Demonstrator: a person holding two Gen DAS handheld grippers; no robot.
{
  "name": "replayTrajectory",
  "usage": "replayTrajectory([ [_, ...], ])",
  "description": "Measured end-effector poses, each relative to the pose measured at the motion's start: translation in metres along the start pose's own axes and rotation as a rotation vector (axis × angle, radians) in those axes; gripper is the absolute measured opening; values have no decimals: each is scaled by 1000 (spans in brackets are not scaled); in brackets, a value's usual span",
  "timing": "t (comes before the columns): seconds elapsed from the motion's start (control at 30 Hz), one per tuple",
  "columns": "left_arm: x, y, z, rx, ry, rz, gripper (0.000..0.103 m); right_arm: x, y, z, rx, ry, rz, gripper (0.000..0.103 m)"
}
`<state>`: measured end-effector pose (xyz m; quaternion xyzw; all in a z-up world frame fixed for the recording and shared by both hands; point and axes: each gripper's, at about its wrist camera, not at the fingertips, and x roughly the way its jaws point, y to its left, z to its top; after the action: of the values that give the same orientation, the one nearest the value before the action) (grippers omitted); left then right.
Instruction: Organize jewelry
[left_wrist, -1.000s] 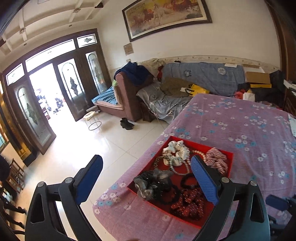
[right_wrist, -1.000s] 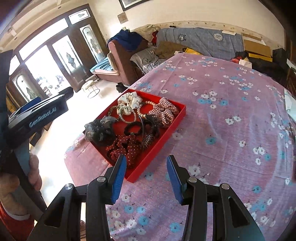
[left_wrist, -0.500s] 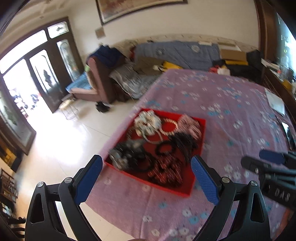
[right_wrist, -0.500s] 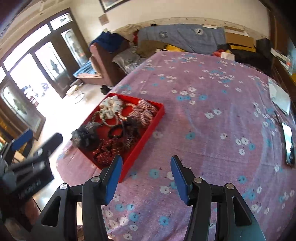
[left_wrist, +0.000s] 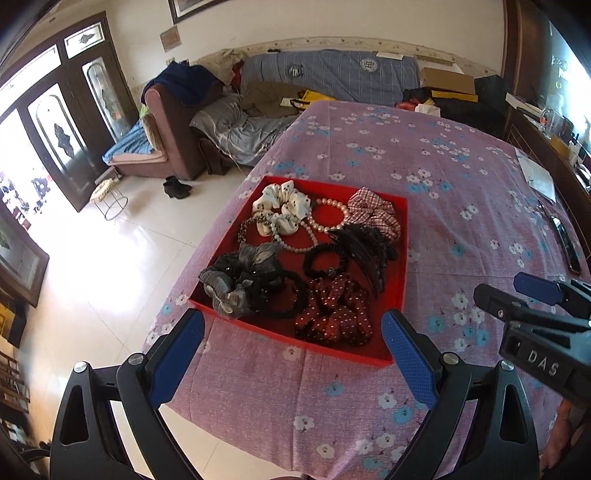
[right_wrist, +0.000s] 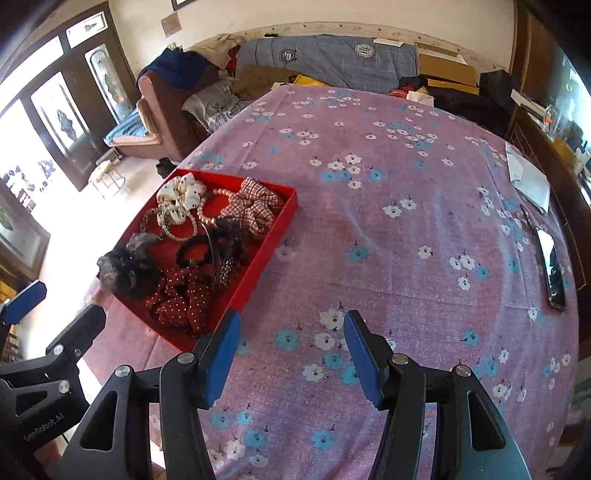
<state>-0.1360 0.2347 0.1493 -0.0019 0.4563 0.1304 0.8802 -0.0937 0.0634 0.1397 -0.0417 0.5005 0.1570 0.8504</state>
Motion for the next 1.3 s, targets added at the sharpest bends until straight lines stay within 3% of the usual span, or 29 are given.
replayTrajectory([
  [0.83, 39, 36, 1, -25, 84, -42, 96, 27, 30, 5, 5, 72, -49, 66],
  [1.3, 52, 34, 4, 5, 112, -11, 96, 35, 35, 7, 17, 93, -42, 69],
])
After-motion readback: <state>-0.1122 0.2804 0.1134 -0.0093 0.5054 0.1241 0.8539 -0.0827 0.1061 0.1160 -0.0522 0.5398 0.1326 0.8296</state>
